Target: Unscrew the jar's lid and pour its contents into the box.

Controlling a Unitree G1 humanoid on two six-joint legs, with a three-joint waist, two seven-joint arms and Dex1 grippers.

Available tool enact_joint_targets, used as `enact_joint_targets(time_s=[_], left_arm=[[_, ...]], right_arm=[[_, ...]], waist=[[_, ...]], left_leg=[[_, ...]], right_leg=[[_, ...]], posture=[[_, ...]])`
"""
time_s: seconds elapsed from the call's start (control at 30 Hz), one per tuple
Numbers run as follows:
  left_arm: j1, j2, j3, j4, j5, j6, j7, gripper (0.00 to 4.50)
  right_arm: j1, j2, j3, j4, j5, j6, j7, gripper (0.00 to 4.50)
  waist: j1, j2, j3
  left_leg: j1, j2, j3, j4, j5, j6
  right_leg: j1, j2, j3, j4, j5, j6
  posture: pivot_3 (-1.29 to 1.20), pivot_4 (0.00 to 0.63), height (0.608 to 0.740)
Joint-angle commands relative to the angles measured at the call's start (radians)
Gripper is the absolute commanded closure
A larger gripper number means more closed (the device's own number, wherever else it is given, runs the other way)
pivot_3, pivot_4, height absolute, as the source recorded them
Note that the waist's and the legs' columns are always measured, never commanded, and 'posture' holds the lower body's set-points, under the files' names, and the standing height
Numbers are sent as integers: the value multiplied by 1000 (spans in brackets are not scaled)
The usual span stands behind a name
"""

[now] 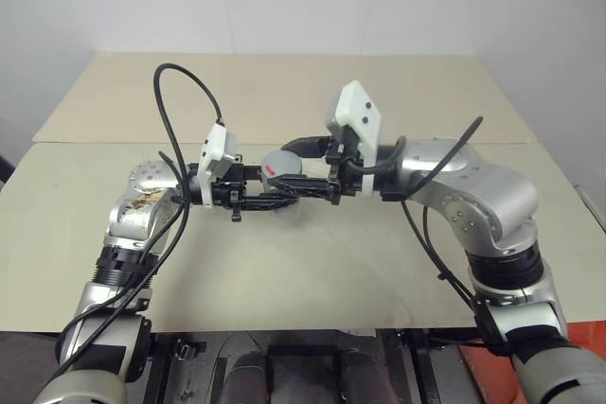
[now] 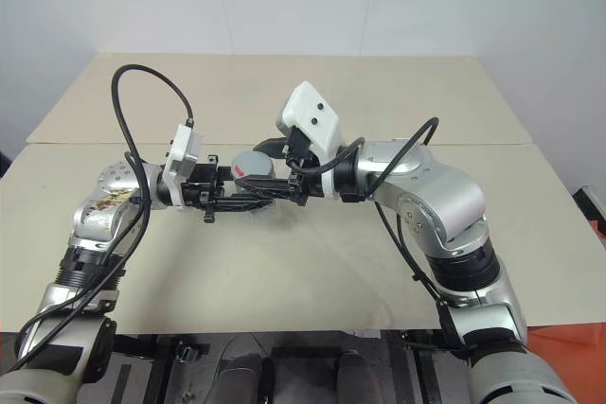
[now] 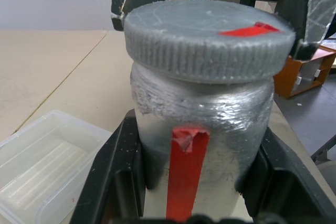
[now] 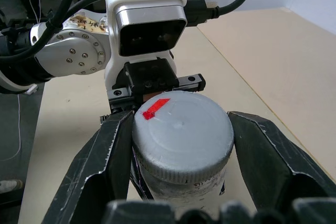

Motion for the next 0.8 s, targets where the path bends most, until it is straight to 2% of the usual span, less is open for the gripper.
enact_joint_targets(time_s=[0.03, 0.23, 0.43, 0.63, 0.8], left_arm=[[-4, 19, 11, -28, 2, -18, -6, 2571], [33, 72, -4, -27, 29, -53, -44, 2571], [54, 80, 20, -49, 22, -46, -18, 2571], [73, 67, 66, -71, 1, -28, 59, 2571], [65, 50, 88, -67, 3, -27, 120, 2571]], right_arm=[[-40, 6, -51, 0, 16, -1, -7, 1738], [-70, -21, -204, 65, 108, 21, -14, 1738], [-5, -53, -350, 125, 99, 53, -130, 1738], [225, -134, -258, 135, -157, -111, -244, 1738], [353, -73, -168, 271, -318, -262, -326, 1738]], waist=[[0, 0, 0], [0, 0, 0], [6, 0, 0], [2, 0, 0], [-6, 0, 0]], left_leg=[[0, 0, 0, 0, 0, 0], [0, 0, 0, 0, 0, 0], [0, 0, 0, 0, 0, 0], [-1, 0, 0, 0, 0, 0], [1, 0, 1, 0, 0, 0]], right_leg=[[0, 0, 0, 0, 0, 0], [0, 0, 0, 0, 0, 0], [0, 0, 0, -1, 0, 0], [0, -1, 0, -1, 0, 0], [0, 0, 1, -1, 0, 0]], posture=[[0, 150, 740], [0, 150, 740], [0, 150, 740], [0, 150, 740], [0, 150, 740]])
